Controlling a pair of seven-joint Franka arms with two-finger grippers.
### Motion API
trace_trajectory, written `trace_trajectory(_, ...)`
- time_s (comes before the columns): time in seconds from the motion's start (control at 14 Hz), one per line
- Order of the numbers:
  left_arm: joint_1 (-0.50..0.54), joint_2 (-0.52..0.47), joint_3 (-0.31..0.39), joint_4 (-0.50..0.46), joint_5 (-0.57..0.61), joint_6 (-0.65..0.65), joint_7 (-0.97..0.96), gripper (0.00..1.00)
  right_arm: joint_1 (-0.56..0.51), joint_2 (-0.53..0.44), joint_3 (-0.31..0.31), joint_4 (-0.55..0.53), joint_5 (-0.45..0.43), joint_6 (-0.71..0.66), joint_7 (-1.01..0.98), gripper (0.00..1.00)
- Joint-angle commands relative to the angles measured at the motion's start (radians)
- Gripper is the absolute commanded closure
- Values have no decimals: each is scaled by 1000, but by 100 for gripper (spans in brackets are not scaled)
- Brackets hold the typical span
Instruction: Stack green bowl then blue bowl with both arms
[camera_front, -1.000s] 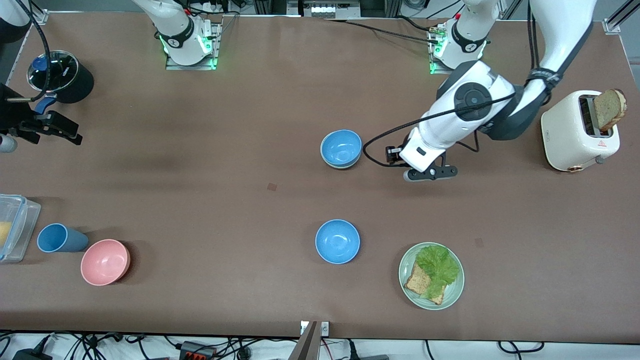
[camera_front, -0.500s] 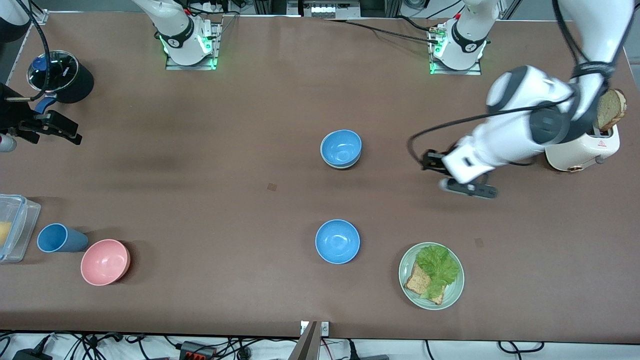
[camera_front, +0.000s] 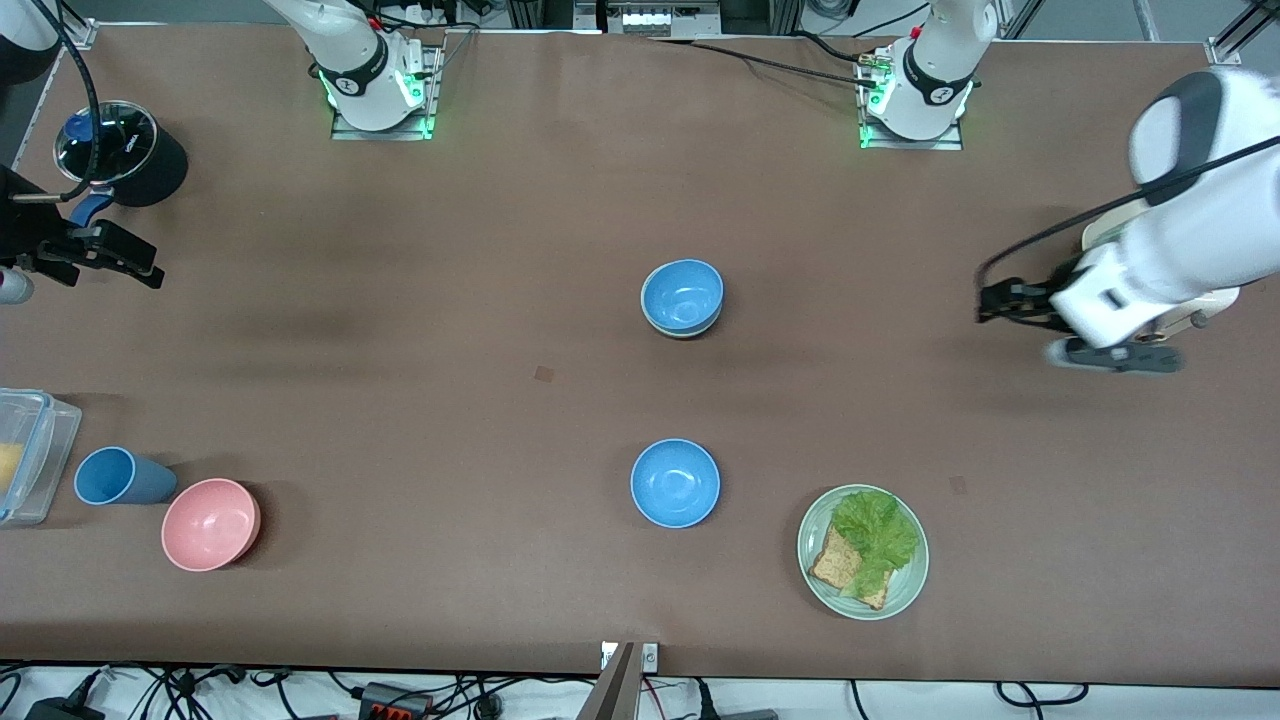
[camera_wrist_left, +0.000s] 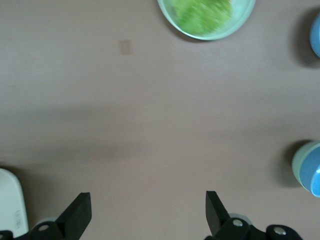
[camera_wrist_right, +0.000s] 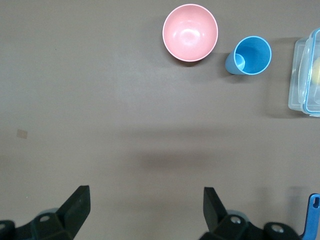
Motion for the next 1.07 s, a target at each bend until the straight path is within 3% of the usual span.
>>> trace_trajectory(0.0,-149,-73,176,-33,-9,-5,10,0,4,-18,-1,-1,-4,-11,5,0)
trace_trajectory(0.29,-165,-103,176,31,-6,-130,21,0,2,-18,-1,-5,-1,-14,5,0)
trace_trajectory(0.43,-165,-104,132,61,-6,-189,21,0,2,-18,-1,-4,-1,-12,5,0)
trace_trajectory(1.0,-165,-103,103,72,34,-178,27,0,5,-18,1,-2,-2,-14,3,0)
